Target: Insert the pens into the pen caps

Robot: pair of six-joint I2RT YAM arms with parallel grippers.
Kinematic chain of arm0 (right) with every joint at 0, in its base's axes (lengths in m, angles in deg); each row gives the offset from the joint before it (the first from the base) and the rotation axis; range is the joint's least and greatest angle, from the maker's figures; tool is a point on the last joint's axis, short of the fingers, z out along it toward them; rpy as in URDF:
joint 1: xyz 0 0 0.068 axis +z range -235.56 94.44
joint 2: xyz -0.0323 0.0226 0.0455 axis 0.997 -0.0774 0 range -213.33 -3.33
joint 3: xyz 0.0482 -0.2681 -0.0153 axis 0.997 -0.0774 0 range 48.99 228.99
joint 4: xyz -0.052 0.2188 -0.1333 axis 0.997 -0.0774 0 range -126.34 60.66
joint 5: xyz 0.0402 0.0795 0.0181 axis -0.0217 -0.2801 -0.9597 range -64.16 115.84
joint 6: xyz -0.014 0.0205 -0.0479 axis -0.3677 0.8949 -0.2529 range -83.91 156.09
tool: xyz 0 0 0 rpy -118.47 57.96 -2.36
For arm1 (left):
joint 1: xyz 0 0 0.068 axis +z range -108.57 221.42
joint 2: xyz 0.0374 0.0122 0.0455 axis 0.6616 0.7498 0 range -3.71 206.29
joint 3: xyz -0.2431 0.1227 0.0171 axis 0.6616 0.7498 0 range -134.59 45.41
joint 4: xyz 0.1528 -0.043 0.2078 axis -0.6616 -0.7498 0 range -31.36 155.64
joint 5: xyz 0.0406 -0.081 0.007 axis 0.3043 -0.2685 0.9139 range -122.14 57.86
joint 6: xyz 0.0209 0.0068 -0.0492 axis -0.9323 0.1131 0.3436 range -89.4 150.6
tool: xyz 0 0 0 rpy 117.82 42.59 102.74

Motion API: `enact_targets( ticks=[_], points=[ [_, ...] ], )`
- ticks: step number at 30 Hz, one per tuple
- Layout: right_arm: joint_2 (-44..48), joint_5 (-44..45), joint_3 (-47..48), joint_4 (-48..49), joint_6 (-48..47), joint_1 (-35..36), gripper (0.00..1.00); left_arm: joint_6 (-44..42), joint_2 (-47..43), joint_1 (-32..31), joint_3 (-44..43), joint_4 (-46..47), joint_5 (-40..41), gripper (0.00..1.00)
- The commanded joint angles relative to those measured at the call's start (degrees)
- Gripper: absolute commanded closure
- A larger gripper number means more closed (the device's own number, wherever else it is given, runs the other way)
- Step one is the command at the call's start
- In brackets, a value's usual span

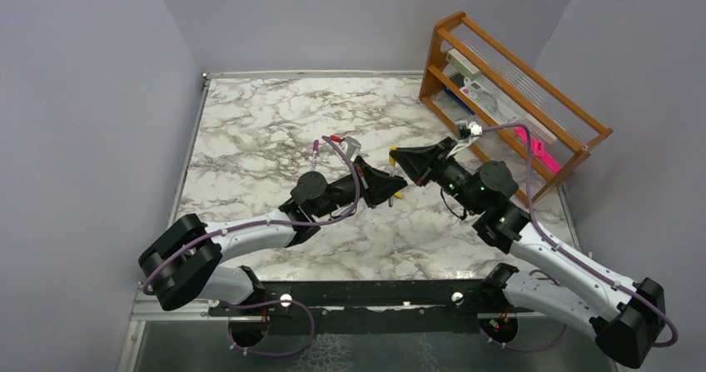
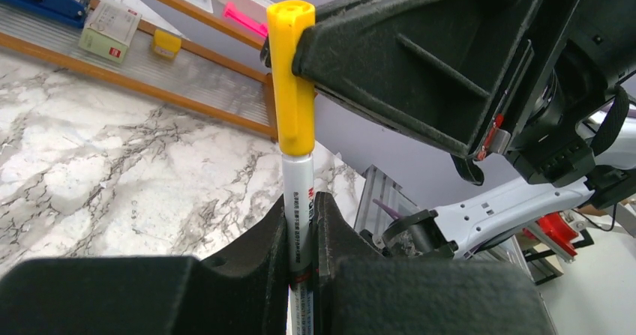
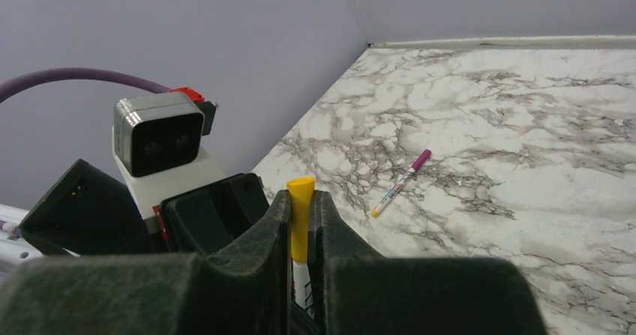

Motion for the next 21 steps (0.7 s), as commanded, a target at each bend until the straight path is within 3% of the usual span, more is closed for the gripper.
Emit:
enact_targets(
  ticks=[1,21],
  points=[
    [1.1,-1.1,-2.2,1.0,1.4,0.1,0.99,-0.2,0.4,-0.3,-3.7,3.6,0.2,1.0],
    [3.3,-3.7,-6.6,-5.1,0.0,0.1,0.99,-5.9,-0.1,2.4,-13.6,-0.9,-1.1,1.0]
  ],
)
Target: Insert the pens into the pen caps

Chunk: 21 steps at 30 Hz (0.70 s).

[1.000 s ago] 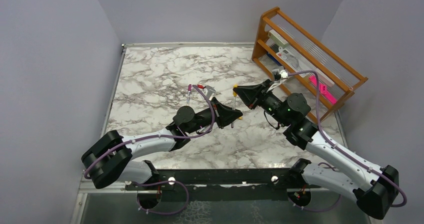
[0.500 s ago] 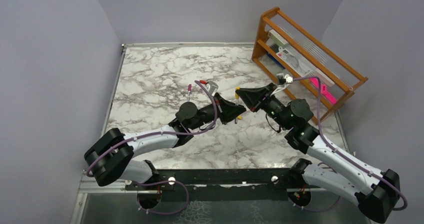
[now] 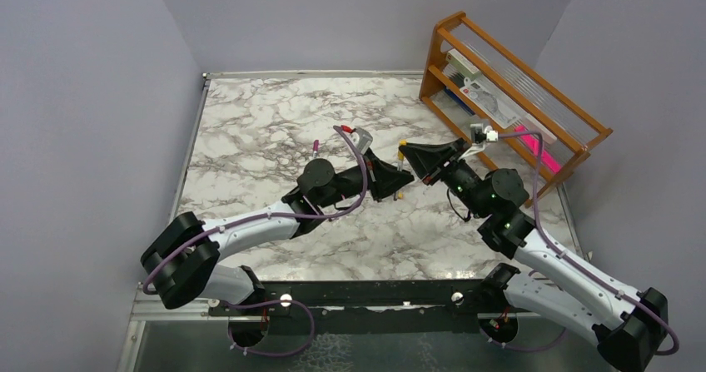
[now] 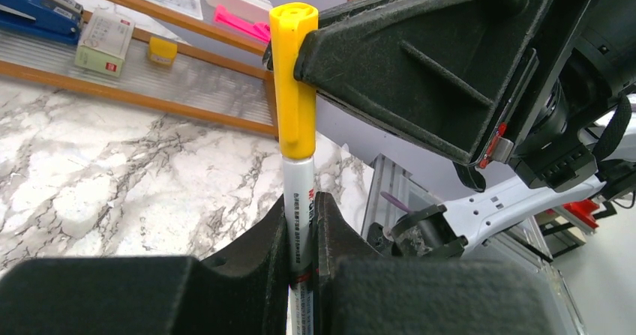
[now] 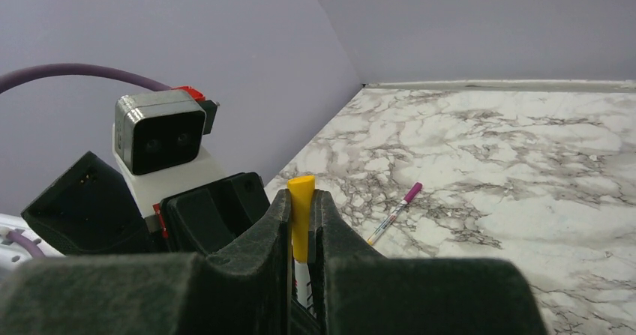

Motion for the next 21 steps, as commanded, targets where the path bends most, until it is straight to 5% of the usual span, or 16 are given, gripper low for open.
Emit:
enact_targets(
  ticks=[1,21],
  points=[
    [0.0,-5.8,-4.2,-9.4,-0.4,1.0,0.98,-1.1,-1.0,1.6,-6.6,6.5,1.0,1.0],
    [0.5,-9.6,-11.2,-5.0,1.7,1.1,0.99,0.9,-0.5,3.1,-13.0,7.4,1.8,1.0]
  ],
)
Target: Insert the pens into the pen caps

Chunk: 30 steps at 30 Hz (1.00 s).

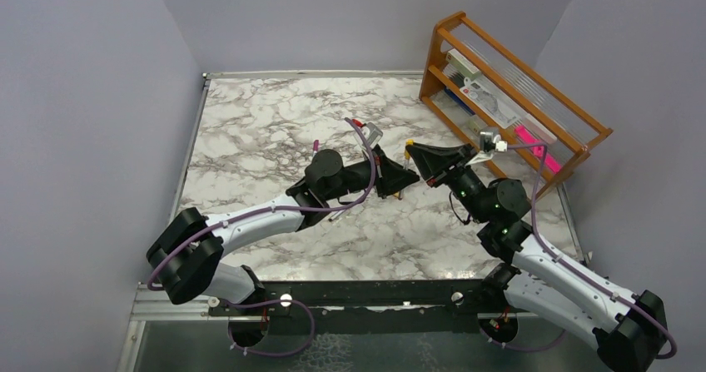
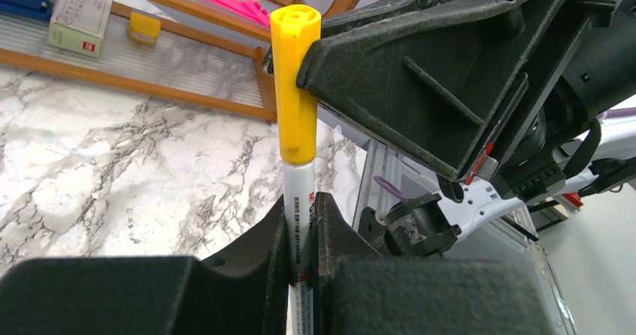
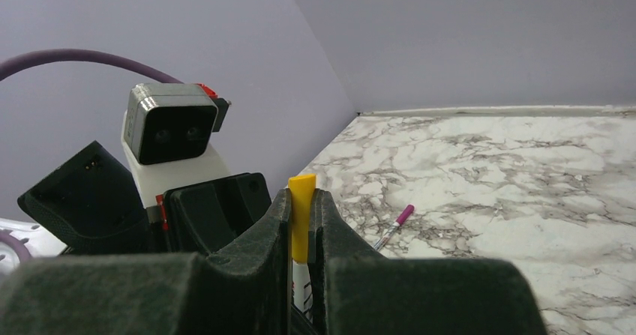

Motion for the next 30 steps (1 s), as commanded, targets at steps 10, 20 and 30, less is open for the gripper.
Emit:
enact_targets(
  ticks=[10,20,30],
  points=[
    [-1.9,-13.8,-8.0,-9.6,5.2,2.1,0.99,-1.0,-2.5,2.7,-11.2,15.7,6.7,1.0],
    [-1.3,-15.1,-9.6,-10.6,4.7,2.1,0.99,-2.7,-2.7,3.4,-14.2,15.6,7.0,1.0],
    [-2.3,-15.3,-11.5,-8.9,5.5,2.1,0.99,-3.9,-2.7,3.8,-17.9,15.6,6.4,1.0]
  ],
)
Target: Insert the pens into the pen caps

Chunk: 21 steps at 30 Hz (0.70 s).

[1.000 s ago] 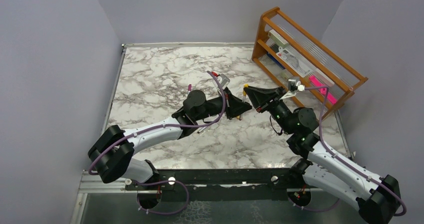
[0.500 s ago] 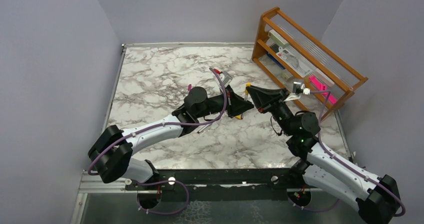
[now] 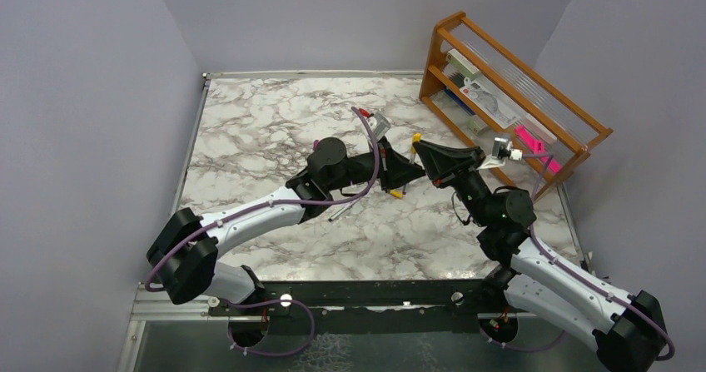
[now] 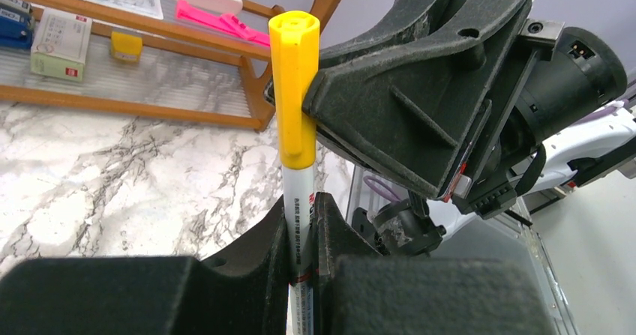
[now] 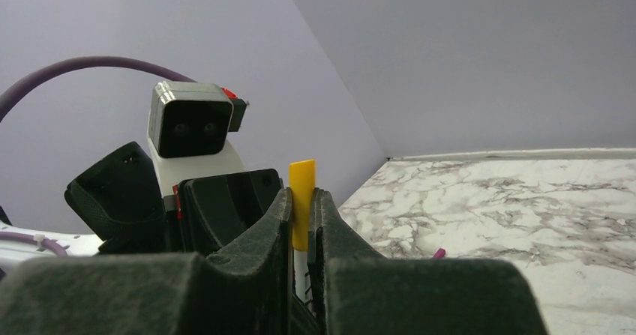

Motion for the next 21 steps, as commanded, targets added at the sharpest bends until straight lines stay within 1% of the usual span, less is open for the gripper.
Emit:
enact_targets(
  ticks=[1,8,13,17,21],
  points=[
    [-2.9,-15.5,-6.7,-20.8,1.5,2.9,0.99,-1.5,-2.7,3.6,-11.2,22.2,10.1,1.0],
    [-3.2,-15.6,-7.8,-19.8,2.3,2.9,0.99,-2.7,-3.2,3.8,-12.6,22.2,9.8,1.0],
    [-2.5,-14.8,-7.4,-20.0,2.8,2.9,0.99,-3.5,-3.5,3.8,-11.7,22.2,7.9,1.0],
    [-0.5,-12.7,-6.2,-21.5,2.5,2.9,0.99,-4.1,-4.6,3.8,-9.0,21.7,7.7,1.0],
    [2.3,-8.3,-2.8,-27.6,0.3,2.9,0.98,-6.7,-5.7,3.9,-7.4,17.6,5.3,1.0]
  ],
)
